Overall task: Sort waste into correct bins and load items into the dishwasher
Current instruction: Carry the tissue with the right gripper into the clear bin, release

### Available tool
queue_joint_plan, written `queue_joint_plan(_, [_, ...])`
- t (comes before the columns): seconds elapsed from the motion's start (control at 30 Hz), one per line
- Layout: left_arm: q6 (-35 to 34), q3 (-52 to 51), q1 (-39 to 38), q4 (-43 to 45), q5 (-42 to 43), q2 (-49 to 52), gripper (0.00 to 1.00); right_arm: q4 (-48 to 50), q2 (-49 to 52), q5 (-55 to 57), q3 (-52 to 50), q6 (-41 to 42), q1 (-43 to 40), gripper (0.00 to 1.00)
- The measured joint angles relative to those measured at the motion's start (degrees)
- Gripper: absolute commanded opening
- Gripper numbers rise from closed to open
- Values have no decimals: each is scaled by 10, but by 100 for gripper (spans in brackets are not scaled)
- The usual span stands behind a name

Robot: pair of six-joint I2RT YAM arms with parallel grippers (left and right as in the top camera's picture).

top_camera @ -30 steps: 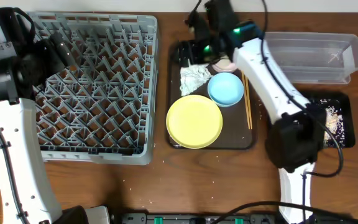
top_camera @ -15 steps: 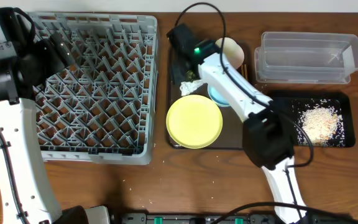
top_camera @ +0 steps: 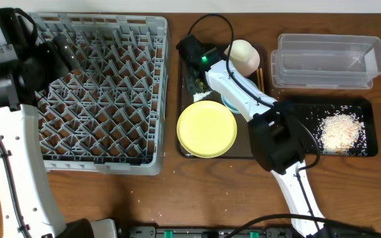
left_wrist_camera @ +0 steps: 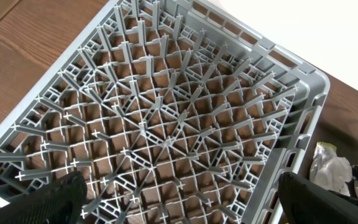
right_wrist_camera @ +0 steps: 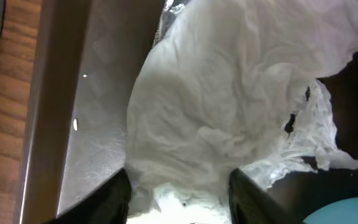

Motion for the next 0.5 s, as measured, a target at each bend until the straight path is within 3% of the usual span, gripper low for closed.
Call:
queue_joint_plan(0.07, [0,0,0,0,0,0,99,1,0,0,0,0,0,4])
queue_joint_plan(0.1, [0,0,0,0,0,0,99,0,0,1,0,2,0,1])
queue_joint_plan(0.5, [0,0,0,0,0,0,99,-12,-25,4,19,6,-9,1])
